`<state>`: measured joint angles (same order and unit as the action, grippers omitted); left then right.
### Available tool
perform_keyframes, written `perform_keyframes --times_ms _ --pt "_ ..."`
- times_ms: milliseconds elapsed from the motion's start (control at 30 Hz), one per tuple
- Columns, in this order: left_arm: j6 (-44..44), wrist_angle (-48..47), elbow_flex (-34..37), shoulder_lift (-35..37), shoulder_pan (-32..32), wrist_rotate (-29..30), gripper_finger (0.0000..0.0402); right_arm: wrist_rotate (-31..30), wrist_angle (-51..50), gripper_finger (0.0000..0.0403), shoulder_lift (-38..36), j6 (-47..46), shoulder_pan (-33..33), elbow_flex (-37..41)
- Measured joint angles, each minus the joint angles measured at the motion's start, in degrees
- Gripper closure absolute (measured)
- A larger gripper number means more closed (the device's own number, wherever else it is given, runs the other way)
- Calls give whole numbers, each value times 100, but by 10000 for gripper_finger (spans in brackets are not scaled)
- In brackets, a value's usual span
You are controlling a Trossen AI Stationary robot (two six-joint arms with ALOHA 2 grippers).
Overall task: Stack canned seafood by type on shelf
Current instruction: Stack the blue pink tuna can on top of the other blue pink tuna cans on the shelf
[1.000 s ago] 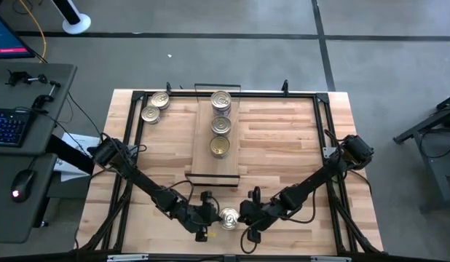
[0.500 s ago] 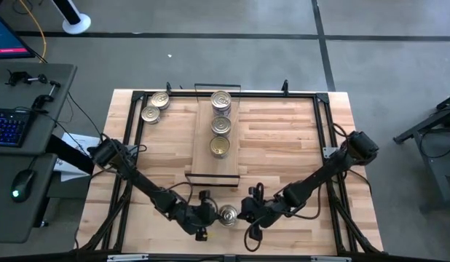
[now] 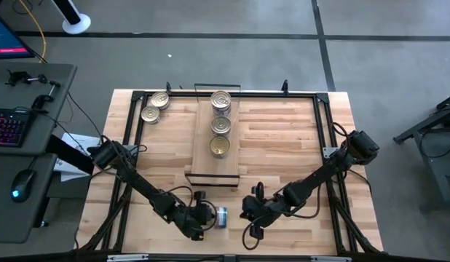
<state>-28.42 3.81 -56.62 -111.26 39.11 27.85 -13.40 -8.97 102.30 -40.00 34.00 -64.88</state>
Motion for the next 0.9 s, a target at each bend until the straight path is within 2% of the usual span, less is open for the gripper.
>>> perform_keyframes --times_ms 200,333,600,900 --pt "-105 -70 -4 37 0 -176 401 143 -124 403 0 -18 88 0" --pt "-253 -129 -5 304 0 -320 401 325 -271 403 0 -67 207 0" --pt "338 769 -15 397 16 -1095 401 341 -622 403 2 -222 379 0" --pt "774 1694 -17 -129 -207 -1086 401 332 -480 403 2 -458 400 0"
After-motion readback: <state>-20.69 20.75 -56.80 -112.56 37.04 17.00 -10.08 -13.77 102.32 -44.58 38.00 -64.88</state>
